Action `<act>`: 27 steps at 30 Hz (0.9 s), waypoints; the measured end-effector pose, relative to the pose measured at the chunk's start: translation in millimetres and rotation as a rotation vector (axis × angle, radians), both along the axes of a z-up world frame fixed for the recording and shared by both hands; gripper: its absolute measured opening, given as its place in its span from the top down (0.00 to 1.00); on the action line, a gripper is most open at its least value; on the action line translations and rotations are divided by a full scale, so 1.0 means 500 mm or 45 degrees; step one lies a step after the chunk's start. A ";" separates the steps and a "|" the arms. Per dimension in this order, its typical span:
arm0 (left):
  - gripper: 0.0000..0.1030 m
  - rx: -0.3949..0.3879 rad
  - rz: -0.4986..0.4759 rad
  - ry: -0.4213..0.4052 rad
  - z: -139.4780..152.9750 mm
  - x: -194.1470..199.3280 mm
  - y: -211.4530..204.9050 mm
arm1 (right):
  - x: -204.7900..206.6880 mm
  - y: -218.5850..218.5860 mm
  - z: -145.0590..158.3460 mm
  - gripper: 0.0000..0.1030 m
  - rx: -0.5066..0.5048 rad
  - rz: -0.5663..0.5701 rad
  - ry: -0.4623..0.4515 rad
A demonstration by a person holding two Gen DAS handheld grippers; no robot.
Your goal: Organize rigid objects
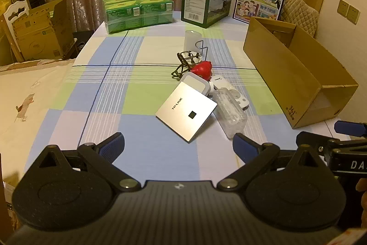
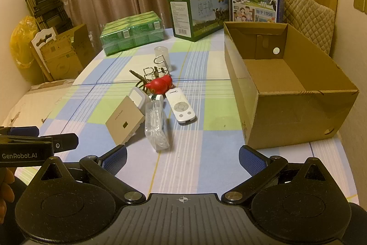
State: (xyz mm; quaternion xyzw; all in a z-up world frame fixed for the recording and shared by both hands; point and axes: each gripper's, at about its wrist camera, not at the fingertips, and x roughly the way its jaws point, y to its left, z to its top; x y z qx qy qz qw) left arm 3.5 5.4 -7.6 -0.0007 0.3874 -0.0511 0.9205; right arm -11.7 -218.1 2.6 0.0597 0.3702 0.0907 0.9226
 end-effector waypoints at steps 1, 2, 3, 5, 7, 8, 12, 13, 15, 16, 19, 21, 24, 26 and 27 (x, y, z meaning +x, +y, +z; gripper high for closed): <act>0.04 0.001 -0.004 0.002 0.004 0.002 0.001 | 0.004 0.000 -0.005 0.02 0.003 -0.004 0.002; 0.04 0.003 -0.004 0.001 0.004 0.001 0.001 | 0.004 0.000 -0.005 0.02 0.005 -0.005 0.004; 0.04 0.004 -0.005 0.002 0.004 0.002 0.000 | 0.003 0.000 -0.005 0.02 0.006 -0.005 0.005; 0.04 0.000 -0.006 0.001 0.005 0.001 0.001 | 0.004 0.000 -0.005 0.02 0.007 -0.004 0.005; 0.04 0.001 -0.007 0.002 0.005 0.002 0.000 | 0.003 0.000 -0.005 0.02 0.006 -0.005 0.005; 0.04 0.001 -0.007 0.002 0.005 0.002 0.000 | 0.004 -0.001 -0.004 0.02 0.007 -0.005 0.005; 0.04 0.001 -0.011 0.004 0.006 0.004 -0.001 | 0.004 -0.001 -0.005 0.02 0.010 -0.009 0.008; 0.04 0.002 -0.013 0.004 0.006 0.004 0.000 | 0.003 -0.001 -0.005 0.02 0.011 -0.010 0.008; 0.04 0.005 -0.016 0.003 0.007 0.005 0.000 | 0.004 -0.001 -0.005 0.02 0.010 -0.009 0.009; 0.04 0.005 -0.018 0.005 0.007 0.007 0.001 | 0.004 -0.001 -0.005 0.02 0.010 -0.009 0.008; 0.04 0.005 -0.024 0.007 0.007 0.009 0.002 | 0.004 -0.001 -0.006 0.02 0.010 -0.010 0.009; 0.04 0.008 -0.030 0.009 0.008 0.011 0.002 | 0.004 0.000 -0.007 0.02 0.010 -0.009 0.008; 0.04 0.013 -0.038 0.009 0.008 0.014 0.002 | 0.004 -0.001 -0.006 0.02 0.010 -0.009 0.008; 0.04 0.014 -0.044 0.009 0.008 0.015 0.003 | 0.004 -0.001 -0.006 0.02 0.009 -0.008 0.009; 0.04 0.013 -0.048 0.010 0.009 0.016 0.003 | 0.005 -0.001 -0.005 0.02 0.008 -0.008 0.009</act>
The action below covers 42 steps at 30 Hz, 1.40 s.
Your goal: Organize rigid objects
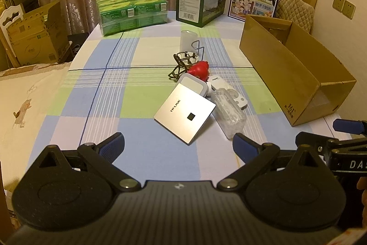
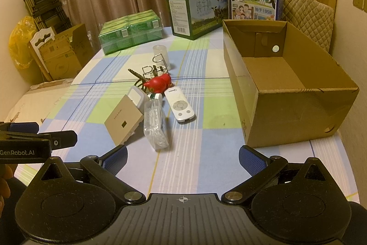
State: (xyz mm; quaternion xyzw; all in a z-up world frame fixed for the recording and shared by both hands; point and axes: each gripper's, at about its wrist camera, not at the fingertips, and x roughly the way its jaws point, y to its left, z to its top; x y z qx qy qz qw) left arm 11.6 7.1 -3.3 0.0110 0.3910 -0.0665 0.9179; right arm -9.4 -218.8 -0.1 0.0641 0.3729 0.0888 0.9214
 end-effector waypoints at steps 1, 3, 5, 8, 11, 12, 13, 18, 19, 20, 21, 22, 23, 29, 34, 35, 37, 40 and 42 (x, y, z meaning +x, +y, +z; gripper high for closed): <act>0.04 0.000 -0.003 0.000 0.000 0.002 0.000 | -0.002 -0.001 -0.001 0.02 0.000 0.000 -0.001; 0.04 0.004 -0.009 0.000 0.000 0.003 0.000 | -0.002 -0.001 -0.001 0.02 0.000 0.001 -0.001; 0.04 0.004 -0.018 0.000 0.000 0.004 0.000 | -0.001 0.001 -0.001 0.02 -0.003 -0.001 -0.002; 0.04 0.004 -0.025 0.002 0.000 0.007 0.001 | 0.000 0.002 -0.001 0.02 -0.005 0.000 -0.001; 0.04 0.005 -0.030 0.004 -0.001 0.010 0.003 | 0.002 0.003 -0.001 0.02 -0.009 0.001 -0.001; 0.04 0.004 -0.030 0.003 -0.001 0.010 0.003 | 0.002 0.003 -0.001 0.02 -0.009 0.001 -0.001; 0.04 0.003 -0.032 0.003 -0.001 0.010 0.003 | 0.002 0.003 -0.001 0.02 -0.008 0.000 0.000; 0.04 0.006 -0.045 0.007 -0.002 0.017 0.010 | 0.004 0.007 0.000 0.02 -0.013 0.005 0.000; 0.04 0.006 -0.050 0.007 -0.002 0.019 0.012 | 0.004 0.007 0.000 0.02 -0.013 0.006 0.001; 0.04 0.008 -0.058 0.006 -0.002 0.020 0.013 | 0.005 0.008 -0.001 0.02 -0.015 0.006 0.001; 0.04 0.010 -0.066 0.004 -0.001 0.022 0.014 | 0.006 0.008 0.000 0.02 -0.016 0.007 0.002; 0.04 0.012 -0.074 0.005 -0.002 0.024 0.016 | 0.007 0.008 -0.001 0.02 -0.016 0.008 0.004; 0.04 0.013 -0.081 0.007 -0.002 0.027 0.017 | 0.008 0.009 -0.002 0.02 -0.016 0.007 0.005; 0.03 0.013 -0.149 0.037 -0.008 0.046 0.019 | 0.014 0.012 -0.006 0.02 -0.018 0.011 0.008; 0.02 0.032 -0.211 0.071 -0.022 0.071 0.023 | 0.023 0.018 -0.014 0.02 -0.019 0.026 0.008; 0.02 0.045 -0.229 0.076 -0.025 0.077 0.024 | 0.025 0.020 -0.015 0.02 -0.022 0.031 0.008; 0.02 0.067 -0.267 0.084 -0.031 0.089 0.026 | 0.030 0.023 -0.019 0.02 -0.026 0.037 0.007; 0.02 0.088 -0.351 0.097 -0.039 0.109 0.030 | 0.042 0.025 -0.026 0.02 -0.029 0.043 0.010; 0.02 0.109 -0.397 0.095 -0.043 0.122 0.033 | 0.050 0.028 -0.030 0.02 -0.034 0.052 0.006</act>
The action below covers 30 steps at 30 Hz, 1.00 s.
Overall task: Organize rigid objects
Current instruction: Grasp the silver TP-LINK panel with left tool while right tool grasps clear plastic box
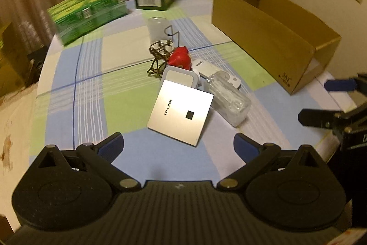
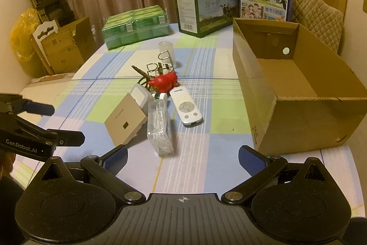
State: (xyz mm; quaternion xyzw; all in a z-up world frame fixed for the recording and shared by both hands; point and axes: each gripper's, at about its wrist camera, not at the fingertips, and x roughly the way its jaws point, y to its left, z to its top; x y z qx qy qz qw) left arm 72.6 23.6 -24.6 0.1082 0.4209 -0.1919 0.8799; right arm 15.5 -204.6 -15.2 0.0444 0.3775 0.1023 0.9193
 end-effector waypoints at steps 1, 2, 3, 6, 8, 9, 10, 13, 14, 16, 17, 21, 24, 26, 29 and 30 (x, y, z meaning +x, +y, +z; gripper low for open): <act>0.02 0.004 -0.033 0.000 -0.003 0.008 0.002 | 0.004 0.002 -0.003 0.02 -0.004 0.004 -0.001; 0.02 0.011 -0.058 0.003 -0.005 0.014 0.002 | 0.008 0.004 -0.006 0.02 -0.008 0.008 0.000; 0.02 0.023 -0.083 0.004 -0.008 0.021 0.002 | 0.014 0.006 -0.010 0.02 -0.010 0.014 0.002; 0.02 0.051 -0.157 -0.002 -0.020 0.042 0.001 | 0.030 0.015 -0.020 0.06 -0.021 0.038 -0.001; 0.02 0.065 -0.197 -0.008 -0.031 0.058 0.002 | 0.043 0.023 -0.028 0.11 -0.025 0.059 0.001; 0.02 0.070 -0.218 -0.014 -0.036 0.064 0.002 | 0.050 0.026 -0.034 0.13 -0.023 0.068 0.007; 0.02 0.076 -0.245 -0.016 -0.044 0.072 0.001 | 0.057 0.030 -0.039 0.15 -0.024 0.074 0.013; 0.03 0.097 -0.292 -0.004 -0.066 0.091 0.000 | 0.075 0.042 -0.059 0.20 -0.029 0.095 0.022; 0.03 0.098 -0.308 0.002 -0.074 0.097 0.001 | 0.081 0.046 -0.065 0.22 -0.030 0.101 0.026; 0.02 0.094 -0.329 0.016 -0.087 0.110 0.003 | 0.095 0.053 -0.076 0.29 -0.029 0.111 0.033; 0.02 0.090 -0.336 0.022 -0.093 0.116 0.004 | 0.102 0.057 -0.080 0.30 -0.031 0.116 0.036; 0.02 0.074 -0.361 0.043 -0.114 0.137 0.004 | 0.129 0.070 -0.096 0.38 -0.047 0.139 0.046; 0.02 0.069 -0.376 0.049 -0.128 0.147 0.002 | 0.144 0.077 -0.108 0.44 -0.053 0.152 0.055; 0.02 0.071 -0.381 0.049 -0.134 0.153 0.000 | 0.154 0.084 -0.117 0.47 -0.062 0.163 0.058; 0.02 0.072 -0.397 0.049 -0.143 0.160 -0.002 | 0.167 0.092 -0.130 0.54 -0.070 0.174 0.071; 0.02 0.074 -0.404 0.051 -0.146 0.162 -0.003 | 0.171 0.093 -0.133 0.56 -0.072 0.176 0.075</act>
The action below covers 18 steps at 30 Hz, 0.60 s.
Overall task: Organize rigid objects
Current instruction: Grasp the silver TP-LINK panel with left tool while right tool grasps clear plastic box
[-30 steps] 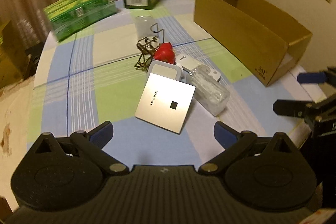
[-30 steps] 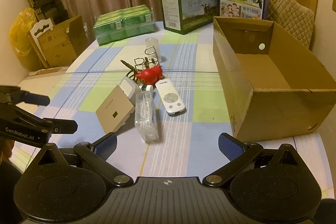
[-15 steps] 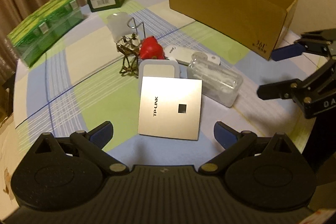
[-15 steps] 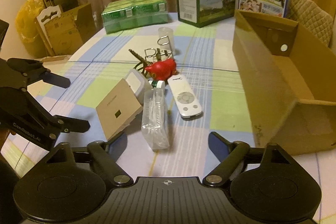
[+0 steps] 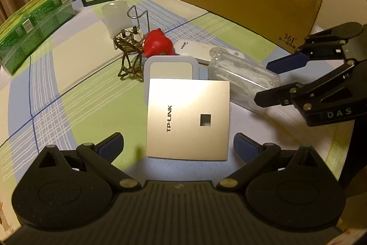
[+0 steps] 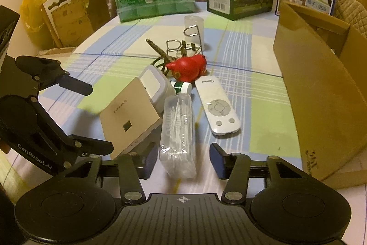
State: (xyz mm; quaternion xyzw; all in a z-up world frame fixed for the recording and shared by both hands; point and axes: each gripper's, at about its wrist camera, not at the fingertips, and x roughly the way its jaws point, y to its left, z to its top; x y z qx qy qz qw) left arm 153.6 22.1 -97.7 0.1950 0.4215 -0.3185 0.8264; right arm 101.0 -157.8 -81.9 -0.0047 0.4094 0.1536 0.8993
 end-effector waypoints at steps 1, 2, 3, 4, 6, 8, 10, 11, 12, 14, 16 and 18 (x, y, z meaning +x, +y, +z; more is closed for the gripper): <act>0.02 0.002 -0.007 0.000 -0.003 0.002 -0.001 | 0.003 0.002 -0.003 0.58 -0.004 0.002 0.003; 0.02 0.001 -0.014 0.003 -0.007 0.005 -0.001 | 0.007 0.005 -0.006 0.59 -0.008 0.006 0.004; 0.02 0.000 -0.021 0.007 -0.010 0.007 -0.001 | 0.009 0.005 -0.009 0.61 -0.010 0.009 0.007; 0.02 -0.001 -0.026 0.013 -0.013 0.009 -0.002 | 0.012 0.006 -0.012 0.64 -0.013 0.013 0.010; 0.02 -0.005 -0.037 0.014 -0.018 0.013 -0.004 | 0.015 0.006 -0.018 0.71 -0.018 0.022 0.015; 0.02 -0.012 -0.044 0.020 -0.021 0.017 -0.006 | 0.014 0.005 -0.020 0.73 -0.038 0.015 0.002; 0.02 -0.016 -0.040 0.021 -0.025 0.023 -0.010 | 0.012 0.000 -0.019 0.74 -0.041 0.010 -0.005; 0.02 -0.020 -0.039 0.024 -0.027 0.026 -0.012 | 0.009 -0.001 -0.019 0.74 -0.055 0.008 -0.010; 0.02 -0.024 -0.039 0.026 -0.028 0.028 -0.015 | 0.006 -0.002 -0.019 0.74 -0.069 0.004 -0.016; 0.02 -0.028 -0.036 0.026 -0.030 0.032 -0.021 | 0.002 -0.008 -0.020 0.74 -0.085 -0.008 -0.023; 0.03 -0.034 -0.041 0.027 -0.032 0.035 -0.025 | -0.001 -0.015 -0.020 0.74 -0.090 -0.023 -0.025; 0.04 -0.028 -0.040 0.025 -0.034 0.036 -0.031 | -0.004 -0.021 -0.020 0.74 -0.086 -0.028 -0.024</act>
